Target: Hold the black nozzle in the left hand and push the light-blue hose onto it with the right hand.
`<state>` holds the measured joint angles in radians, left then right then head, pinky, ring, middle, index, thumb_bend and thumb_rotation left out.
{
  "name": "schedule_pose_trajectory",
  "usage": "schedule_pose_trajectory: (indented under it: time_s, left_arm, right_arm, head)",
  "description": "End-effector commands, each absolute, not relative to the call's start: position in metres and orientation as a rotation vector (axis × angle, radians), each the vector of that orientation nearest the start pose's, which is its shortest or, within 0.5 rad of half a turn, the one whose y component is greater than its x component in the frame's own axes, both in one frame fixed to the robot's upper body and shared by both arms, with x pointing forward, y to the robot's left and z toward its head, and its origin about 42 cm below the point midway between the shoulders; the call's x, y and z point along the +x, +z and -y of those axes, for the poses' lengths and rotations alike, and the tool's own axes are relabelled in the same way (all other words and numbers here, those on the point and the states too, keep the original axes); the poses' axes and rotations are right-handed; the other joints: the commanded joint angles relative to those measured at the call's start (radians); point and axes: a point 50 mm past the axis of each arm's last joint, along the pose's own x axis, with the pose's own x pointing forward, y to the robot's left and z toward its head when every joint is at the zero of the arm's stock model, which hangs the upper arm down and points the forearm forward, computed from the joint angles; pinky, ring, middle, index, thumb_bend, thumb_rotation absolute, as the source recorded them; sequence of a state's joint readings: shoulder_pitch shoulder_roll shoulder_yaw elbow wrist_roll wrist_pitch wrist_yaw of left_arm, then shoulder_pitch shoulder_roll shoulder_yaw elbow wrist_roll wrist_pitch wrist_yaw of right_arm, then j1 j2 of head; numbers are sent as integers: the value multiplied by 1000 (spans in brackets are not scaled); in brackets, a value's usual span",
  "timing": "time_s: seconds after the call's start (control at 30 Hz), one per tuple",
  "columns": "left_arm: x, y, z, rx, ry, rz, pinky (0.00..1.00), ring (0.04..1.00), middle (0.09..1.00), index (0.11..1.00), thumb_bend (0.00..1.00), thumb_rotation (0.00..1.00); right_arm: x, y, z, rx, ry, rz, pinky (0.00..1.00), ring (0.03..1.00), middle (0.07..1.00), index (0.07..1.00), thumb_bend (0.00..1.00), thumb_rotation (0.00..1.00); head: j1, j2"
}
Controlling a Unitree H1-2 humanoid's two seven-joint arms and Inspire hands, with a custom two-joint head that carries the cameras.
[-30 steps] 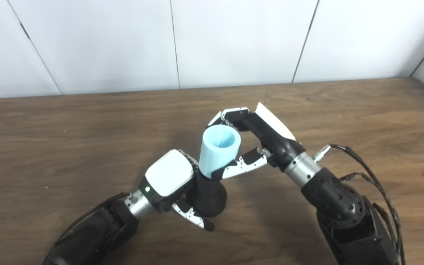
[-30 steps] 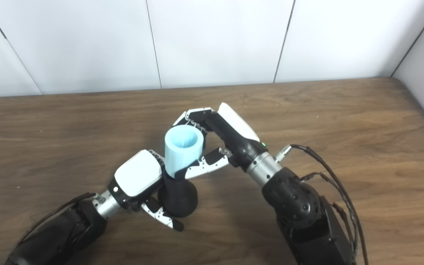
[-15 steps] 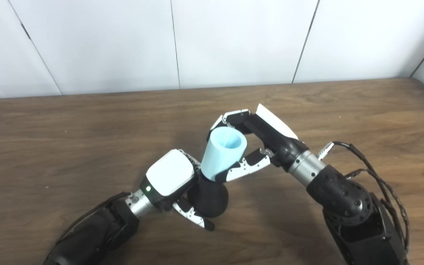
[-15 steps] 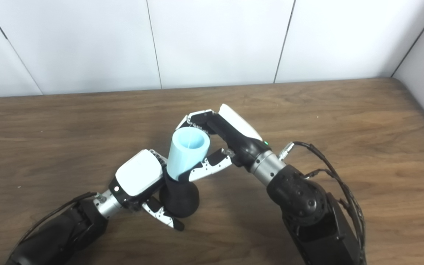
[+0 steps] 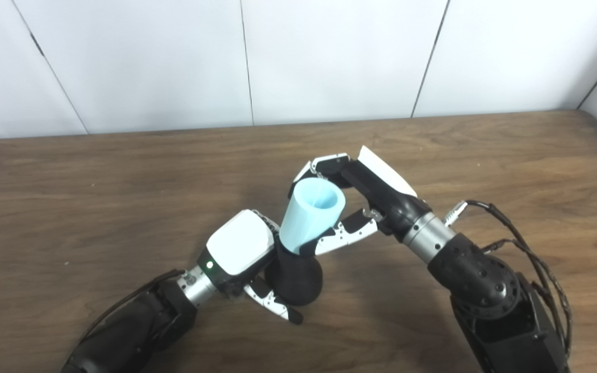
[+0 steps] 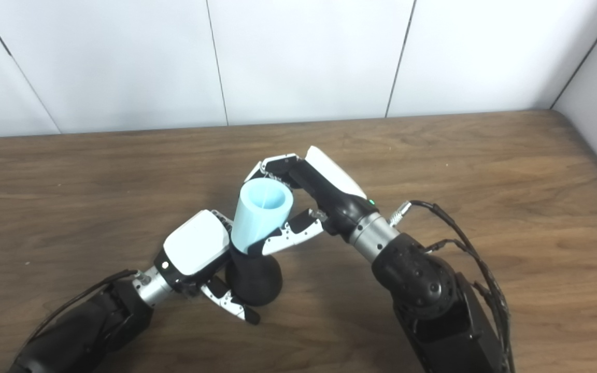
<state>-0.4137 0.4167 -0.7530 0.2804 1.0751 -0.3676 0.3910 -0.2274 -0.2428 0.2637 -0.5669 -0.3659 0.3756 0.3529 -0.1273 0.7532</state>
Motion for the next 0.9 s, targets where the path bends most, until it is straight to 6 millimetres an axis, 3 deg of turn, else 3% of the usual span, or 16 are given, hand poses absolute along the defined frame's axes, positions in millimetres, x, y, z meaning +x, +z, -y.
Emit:
schedule_pose_trajectory:
  time_s: [0.0,0.2,0.27,0.57,0.87]
  left_arm:
    - [312,57,-162,1462,-848,743,89,142,222,478,522,42]
    - [312,56,-164,1460,-852,740,81,141,220,478,522,43]
    - [312,56,-164,1469,-855,744,86,152,235,479,522,44]
    - [311,58,-164,1477,-851,750,81,149,230,479,522,45]
    - [312,55,-164,1472,-851,744,90,157,233,478,522,44]
  right_arm:
    - [286,282,172,-633,444,457,302,401,488,515,516,0]
    - [286,290,172,-677,456,493,237,368,498,516,512,0]
    - [286,292,172,-701,465,503,219,411,476,508,516,0]
    - [284,295,174,-761,502,543,305,400,494,516,515,0]
    - [280,292,172,-789,503,595,283,383,497,521,513,0]
  head:
    - [-1,1]
    - [-18,-3]
    - [-22,-3]
    - [-22,-3]
    - [-19,-6]
